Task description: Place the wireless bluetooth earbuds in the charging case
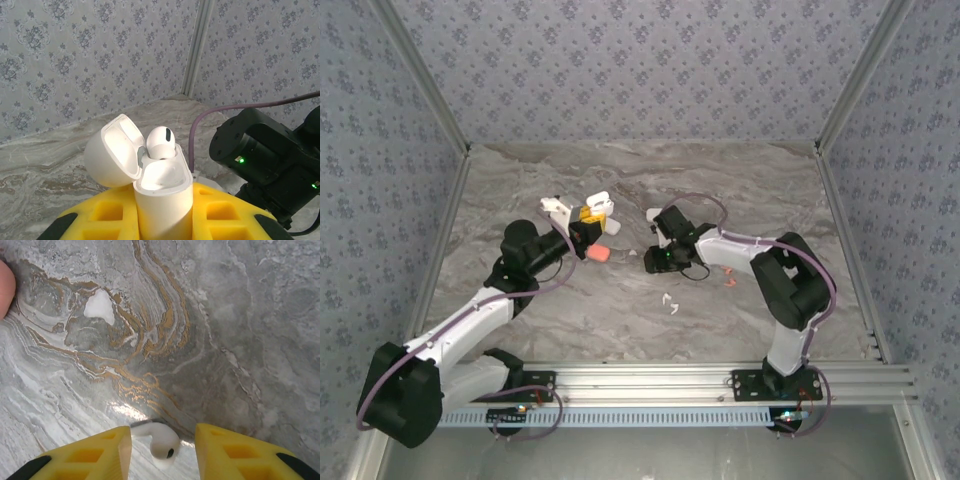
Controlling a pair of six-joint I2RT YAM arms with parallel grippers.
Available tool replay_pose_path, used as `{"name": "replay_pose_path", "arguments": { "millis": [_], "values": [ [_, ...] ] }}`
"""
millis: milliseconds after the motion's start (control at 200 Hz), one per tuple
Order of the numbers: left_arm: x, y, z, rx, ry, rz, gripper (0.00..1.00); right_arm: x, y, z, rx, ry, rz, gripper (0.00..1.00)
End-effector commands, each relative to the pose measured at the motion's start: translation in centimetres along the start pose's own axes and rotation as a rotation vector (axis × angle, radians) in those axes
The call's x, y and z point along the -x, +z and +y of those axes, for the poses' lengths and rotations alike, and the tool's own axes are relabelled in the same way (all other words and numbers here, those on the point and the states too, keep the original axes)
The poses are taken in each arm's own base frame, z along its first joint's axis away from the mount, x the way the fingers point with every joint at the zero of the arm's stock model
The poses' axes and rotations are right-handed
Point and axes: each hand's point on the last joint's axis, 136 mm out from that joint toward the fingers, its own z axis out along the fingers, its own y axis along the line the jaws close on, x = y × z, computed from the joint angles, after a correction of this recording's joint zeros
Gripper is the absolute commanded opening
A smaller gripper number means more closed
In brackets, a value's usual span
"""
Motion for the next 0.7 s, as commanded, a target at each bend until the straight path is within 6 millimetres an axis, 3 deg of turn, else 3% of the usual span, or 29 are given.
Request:
{"name": "replay_pose_path", "arguments": {
  "millis": [0,535,695],
  "values": [
    [1.4,-0.2,-0.4,-0.014,0.034,-0.030,0.00,0.5,0.3,0.6,0.011,-0.003,0.007,0.39],
    [1.4,-0.3,-0.5,-0.017,0.043,-0.023,0.00,-1.3,1.0,-0.4,-0.056,-0.035,0.074,0.32],
    [1.5,-0.3,-0.7,-0.025,0.043,-0.026,0.00,-1.8,1.2,-0.5,-0.060,-0.042,0.092,0.25]
  ]
}}
